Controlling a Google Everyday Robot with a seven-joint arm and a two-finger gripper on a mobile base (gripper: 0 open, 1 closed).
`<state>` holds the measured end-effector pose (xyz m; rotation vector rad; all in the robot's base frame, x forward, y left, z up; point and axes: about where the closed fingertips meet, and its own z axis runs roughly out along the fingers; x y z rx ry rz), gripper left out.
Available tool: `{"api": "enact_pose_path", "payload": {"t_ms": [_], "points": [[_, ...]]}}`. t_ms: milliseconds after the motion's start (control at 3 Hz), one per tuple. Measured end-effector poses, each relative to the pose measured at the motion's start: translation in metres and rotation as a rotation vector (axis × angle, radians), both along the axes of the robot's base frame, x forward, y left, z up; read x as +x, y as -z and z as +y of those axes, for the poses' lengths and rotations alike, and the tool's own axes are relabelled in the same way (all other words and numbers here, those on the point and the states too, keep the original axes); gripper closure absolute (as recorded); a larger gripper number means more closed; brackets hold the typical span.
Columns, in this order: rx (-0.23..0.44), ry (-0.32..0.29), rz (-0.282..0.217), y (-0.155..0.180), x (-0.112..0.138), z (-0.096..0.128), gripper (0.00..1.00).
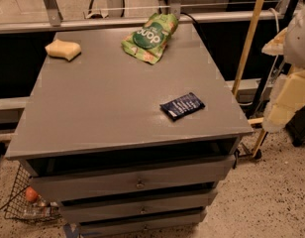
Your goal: Move rxbar blueberry near green rice chip bag
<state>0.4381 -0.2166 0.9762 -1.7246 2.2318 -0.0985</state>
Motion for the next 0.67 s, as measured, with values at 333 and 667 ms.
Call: {"api": "enact_pose_path", "payload": {"t_ms": [333,667], "points": [[0.000,0.000,0.000,0.000,0.000,0.000,0.00],[0.034,-0.069,-0.002,0.011,0.034,0.010,0.00]]}}
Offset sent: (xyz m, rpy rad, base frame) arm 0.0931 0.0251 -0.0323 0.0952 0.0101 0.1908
